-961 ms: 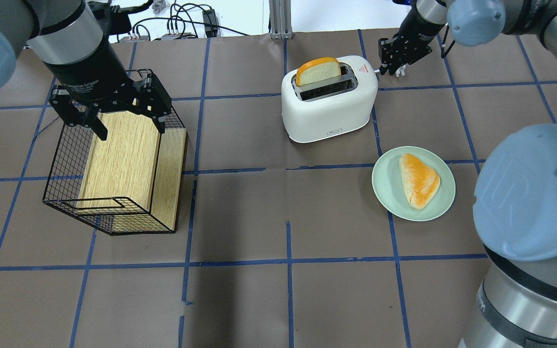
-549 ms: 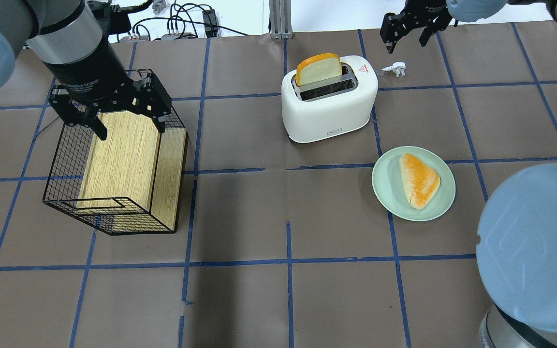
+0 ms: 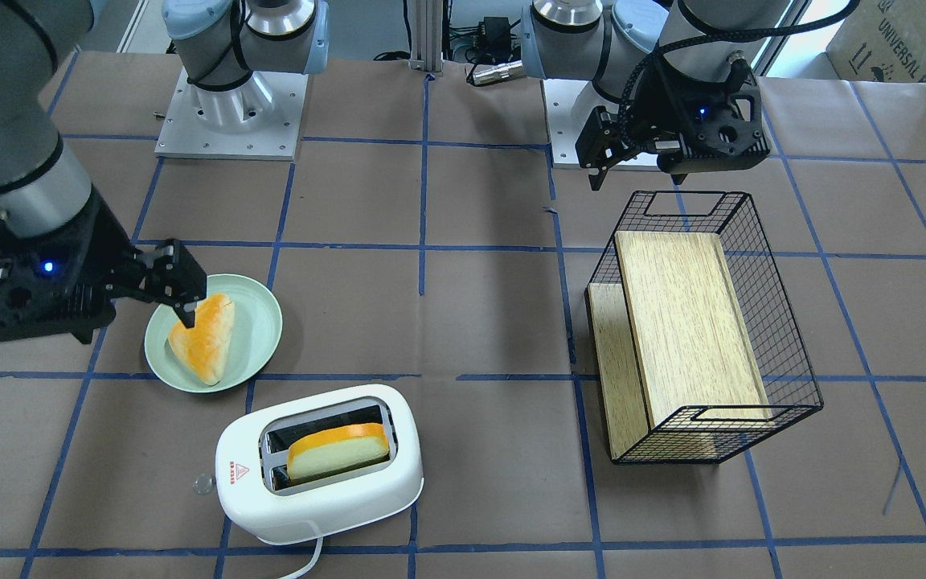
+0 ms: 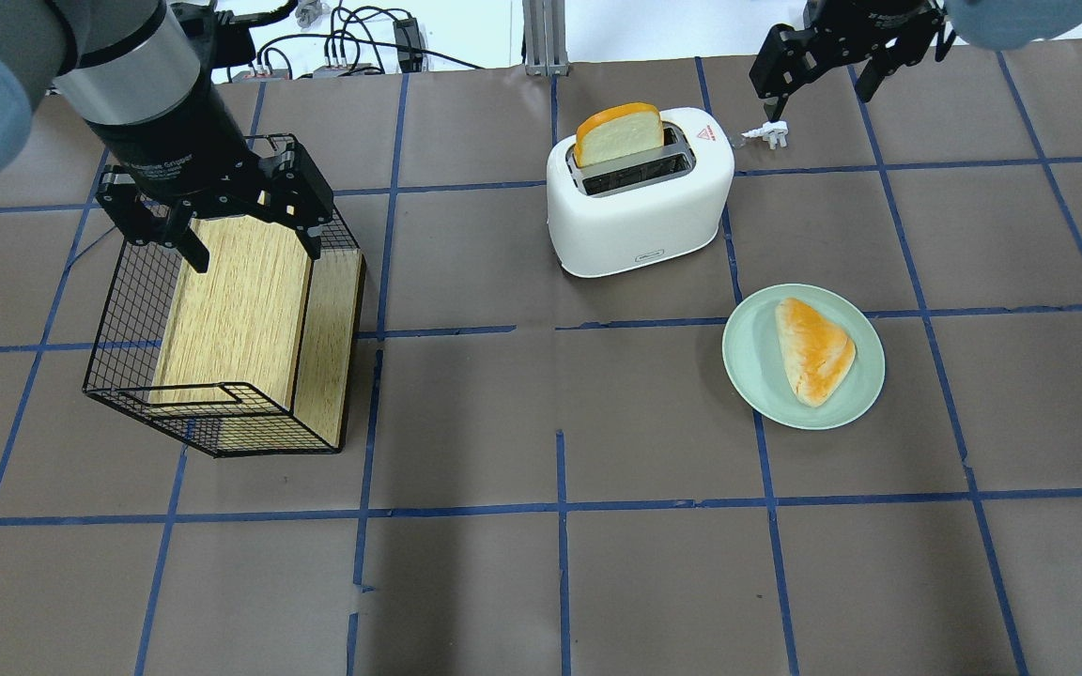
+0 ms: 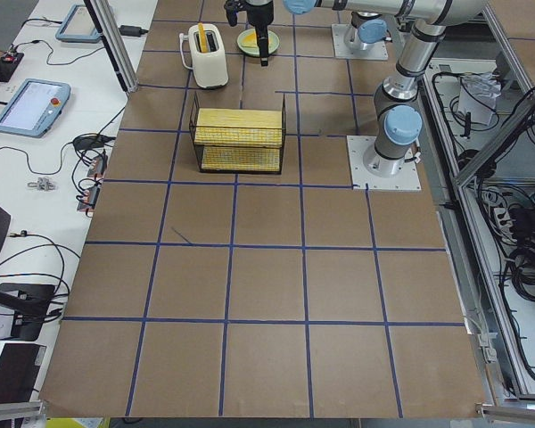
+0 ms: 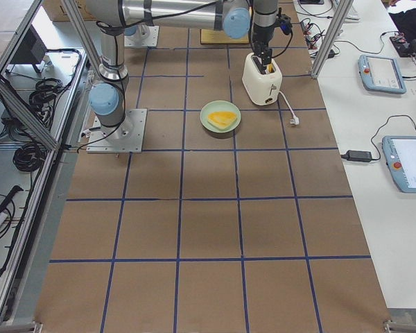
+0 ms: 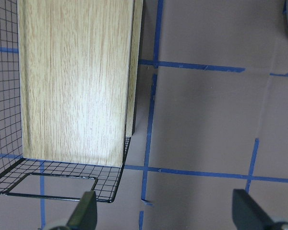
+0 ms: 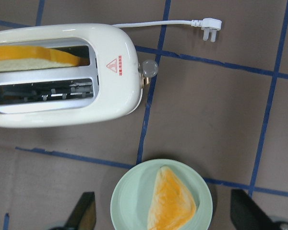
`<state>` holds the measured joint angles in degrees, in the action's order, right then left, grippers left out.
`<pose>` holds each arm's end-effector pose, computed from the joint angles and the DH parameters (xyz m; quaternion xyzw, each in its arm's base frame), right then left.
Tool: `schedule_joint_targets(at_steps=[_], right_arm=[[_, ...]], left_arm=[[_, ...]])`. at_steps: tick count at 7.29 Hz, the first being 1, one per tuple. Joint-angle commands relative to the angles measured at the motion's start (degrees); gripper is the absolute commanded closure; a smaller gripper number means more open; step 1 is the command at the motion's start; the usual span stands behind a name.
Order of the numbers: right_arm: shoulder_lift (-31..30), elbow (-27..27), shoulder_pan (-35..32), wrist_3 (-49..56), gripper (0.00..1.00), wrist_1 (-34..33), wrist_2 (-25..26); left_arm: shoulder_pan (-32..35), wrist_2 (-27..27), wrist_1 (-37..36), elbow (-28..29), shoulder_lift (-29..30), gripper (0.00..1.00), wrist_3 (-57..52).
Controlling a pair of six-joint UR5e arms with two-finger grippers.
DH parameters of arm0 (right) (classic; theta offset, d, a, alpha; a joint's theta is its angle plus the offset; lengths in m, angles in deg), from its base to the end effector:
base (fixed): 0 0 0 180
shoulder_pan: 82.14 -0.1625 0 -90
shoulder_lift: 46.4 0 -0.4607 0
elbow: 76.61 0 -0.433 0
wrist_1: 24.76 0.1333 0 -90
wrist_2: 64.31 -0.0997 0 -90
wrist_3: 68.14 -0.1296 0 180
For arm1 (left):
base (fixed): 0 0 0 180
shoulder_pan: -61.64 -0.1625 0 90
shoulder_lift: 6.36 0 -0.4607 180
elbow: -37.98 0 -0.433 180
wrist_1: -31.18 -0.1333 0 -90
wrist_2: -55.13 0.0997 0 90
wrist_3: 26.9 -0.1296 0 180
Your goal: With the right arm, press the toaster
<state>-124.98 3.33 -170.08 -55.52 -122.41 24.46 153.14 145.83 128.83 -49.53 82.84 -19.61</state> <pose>0.1131 -0.6419 0.4859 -0.0925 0.9941 -0.0558 0.0036 -0.1452 -0.5118 0.5112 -0.0502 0.9980 0.0375 0.0090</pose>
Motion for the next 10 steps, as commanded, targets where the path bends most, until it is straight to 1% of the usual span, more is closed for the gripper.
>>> schedule_joint_targets(at_steps=[1, 2, 3, 6, 10], right_arm=[[-7.7, 5.6, 0.0, -3.1, 0.00, 1.4, -0.6], [-10.0, 6.0, 0.0, -3.3, 0.00, 5.9, -0.8], [-10.9, 7.0, 0.0, -2.9, 0.00, 7.6, -0.9], [-11.0, 7.3, 0.1, -2.5, 0.00, 7.1, -0.2], [-10.6, 7.3, 0.1, -2.3, 0.00, 7.1, -0.6]], left_arm=[[0.0, 0.0, 0.0, 0.1, 0.0, 0.00, 0.0], [0.0, 0.0, 0.0, 0.1, 0.0, 0.00, 0.0], [0.0, 0.0, 0.0, 0.0, 0.0, 0.00, 0.0], [0.0, 0.0, -0.1, 0.0, 0.0, 0.00, 0.0], [0.0, 0.0, 0.0, 0.0, 0.0, 0.00, 0.0]])
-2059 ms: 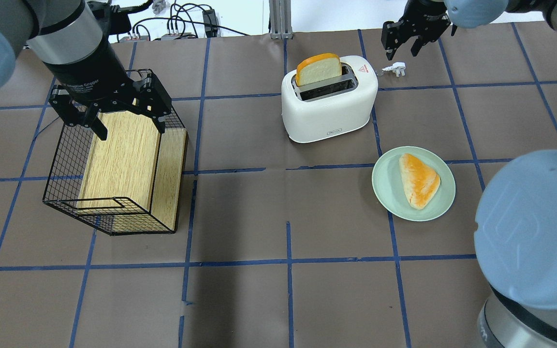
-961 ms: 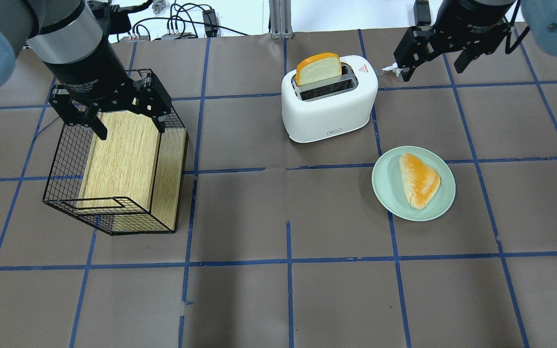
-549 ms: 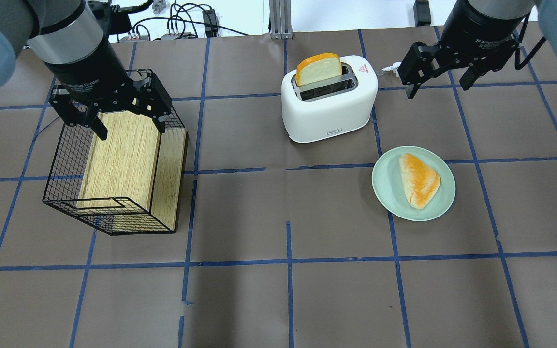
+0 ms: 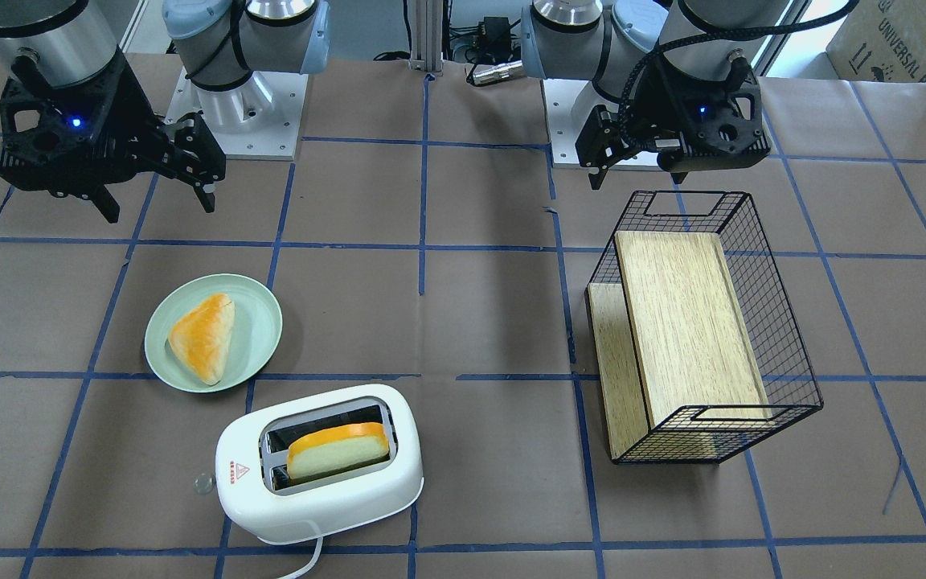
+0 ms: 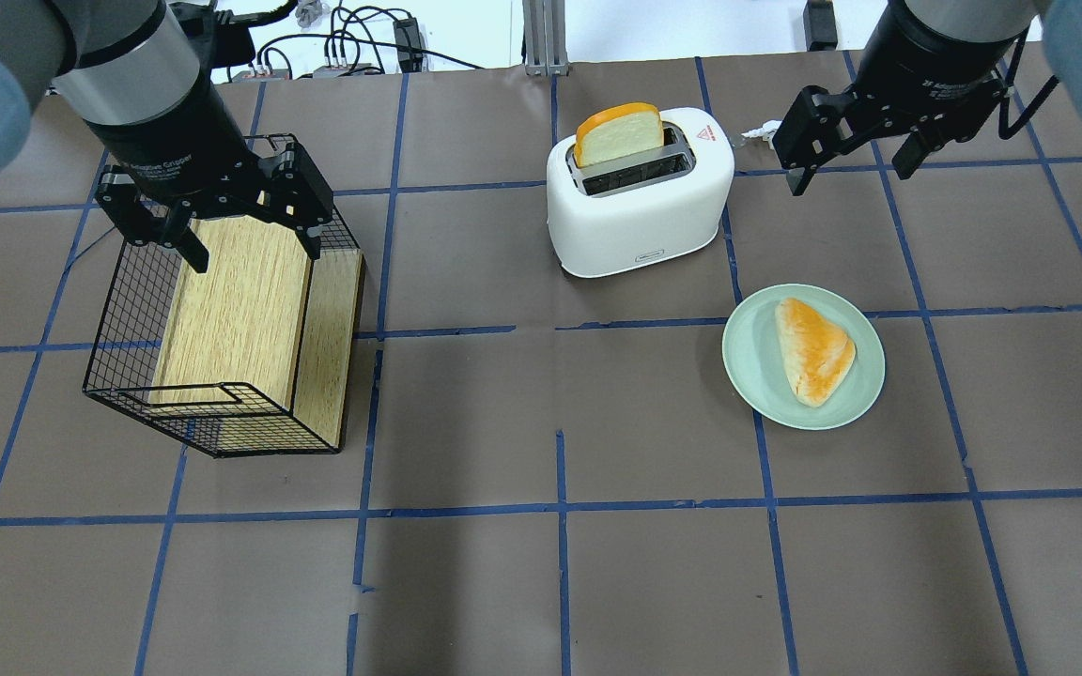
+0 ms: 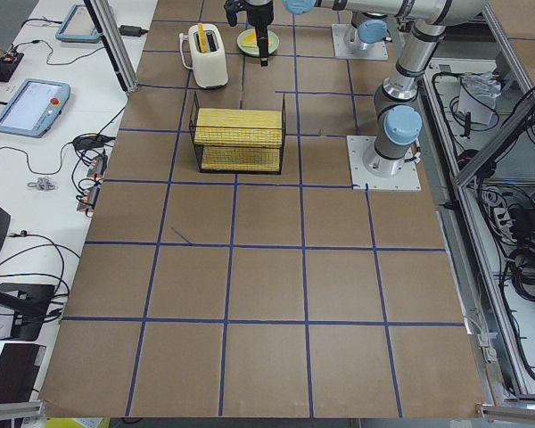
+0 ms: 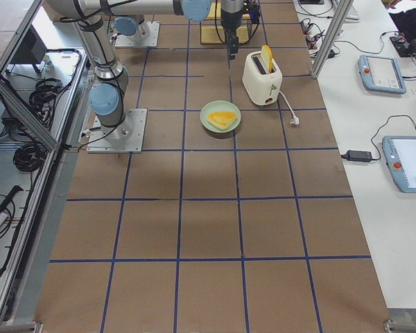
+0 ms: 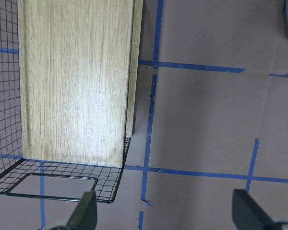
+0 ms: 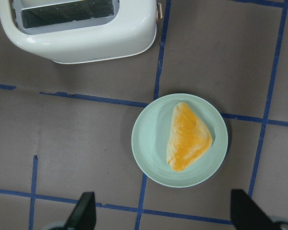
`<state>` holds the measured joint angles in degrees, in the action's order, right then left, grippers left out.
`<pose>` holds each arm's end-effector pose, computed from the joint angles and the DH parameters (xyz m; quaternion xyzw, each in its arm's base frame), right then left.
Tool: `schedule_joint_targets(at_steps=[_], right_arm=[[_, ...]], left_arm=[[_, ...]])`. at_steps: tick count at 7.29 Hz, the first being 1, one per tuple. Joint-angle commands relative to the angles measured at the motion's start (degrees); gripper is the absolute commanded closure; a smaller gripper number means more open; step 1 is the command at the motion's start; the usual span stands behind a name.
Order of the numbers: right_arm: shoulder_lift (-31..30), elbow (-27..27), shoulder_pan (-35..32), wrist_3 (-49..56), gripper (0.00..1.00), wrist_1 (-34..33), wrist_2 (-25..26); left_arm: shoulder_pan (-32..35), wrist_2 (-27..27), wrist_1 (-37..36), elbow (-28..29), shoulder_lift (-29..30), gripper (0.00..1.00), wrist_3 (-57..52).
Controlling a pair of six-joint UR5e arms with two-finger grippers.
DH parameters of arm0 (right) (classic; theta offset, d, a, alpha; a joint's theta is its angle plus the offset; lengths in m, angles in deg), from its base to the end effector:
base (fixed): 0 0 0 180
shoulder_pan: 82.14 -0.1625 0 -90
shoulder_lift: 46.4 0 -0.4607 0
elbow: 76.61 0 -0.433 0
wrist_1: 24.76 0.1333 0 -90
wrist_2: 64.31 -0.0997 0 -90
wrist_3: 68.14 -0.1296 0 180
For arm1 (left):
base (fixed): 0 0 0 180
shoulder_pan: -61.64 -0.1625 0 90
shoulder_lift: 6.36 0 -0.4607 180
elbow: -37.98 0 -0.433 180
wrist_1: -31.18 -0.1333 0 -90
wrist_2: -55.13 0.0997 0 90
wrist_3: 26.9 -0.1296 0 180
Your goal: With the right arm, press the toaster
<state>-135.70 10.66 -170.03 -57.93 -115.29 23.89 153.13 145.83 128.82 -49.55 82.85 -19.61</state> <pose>0.1173 -0.5484 0.5136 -0.0710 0.9971 -0.0239 0.0132 -0.1451 -0.5119 0.5110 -0.0503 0.9980 0.0376 0.0090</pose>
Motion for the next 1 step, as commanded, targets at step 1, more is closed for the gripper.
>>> schedule_joint_targets(at_steps=[1], right_arm=[[0.1, 0.0, 0.1, 0.1, 0.00, 0.0, 0.0]], left_arm=[[0.0, 0.0, 0.0, 0.0, 0.0, 0.00, 0.0]])
